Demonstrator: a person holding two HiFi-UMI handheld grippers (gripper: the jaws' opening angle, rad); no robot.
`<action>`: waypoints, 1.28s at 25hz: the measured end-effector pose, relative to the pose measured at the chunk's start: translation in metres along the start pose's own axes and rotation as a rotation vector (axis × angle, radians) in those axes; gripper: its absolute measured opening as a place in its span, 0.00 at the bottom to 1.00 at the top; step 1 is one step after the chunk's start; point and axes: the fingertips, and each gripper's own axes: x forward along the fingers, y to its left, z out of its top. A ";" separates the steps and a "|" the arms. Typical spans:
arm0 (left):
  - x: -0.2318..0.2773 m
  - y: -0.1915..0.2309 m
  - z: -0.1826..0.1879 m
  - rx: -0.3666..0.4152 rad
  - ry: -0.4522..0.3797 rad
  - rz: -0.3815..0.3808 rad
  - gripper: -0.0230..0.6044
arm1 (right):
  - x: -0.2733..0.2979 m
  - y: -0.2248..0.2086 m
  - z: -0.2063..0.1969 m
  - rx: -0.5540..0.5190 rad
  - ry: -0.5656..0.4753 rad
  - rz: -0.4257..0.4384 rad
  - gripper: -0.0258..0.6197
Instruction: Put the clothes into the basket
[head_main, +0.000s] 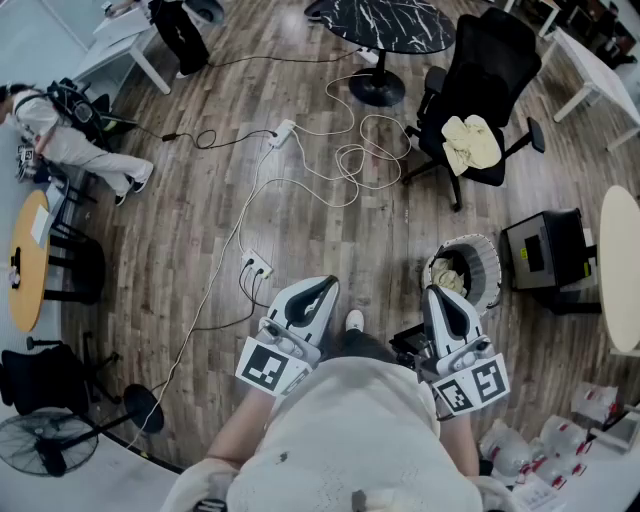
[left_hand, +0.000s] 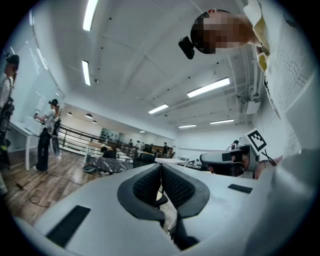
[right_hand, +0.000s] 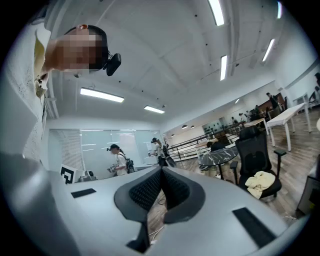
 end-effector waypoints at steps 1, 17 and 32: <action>0.009 0.003 0.003 0.002 0.000 -0.022 0.07 | 0.004 -0.001 0.005 -0.009 -0.007 -0.017 0.05; 0.024 0.086 0.035 0.022 0.046 -0.210 0.07 | 0.072 0.010 0.027 0.010 -0.143 -0.233 0.05; 0.023 0.162 0.051 -0.012 0.027 -0.244 0.07 | 0.132 0.059 0.026 -0.090 -0.152 -0.236 0.05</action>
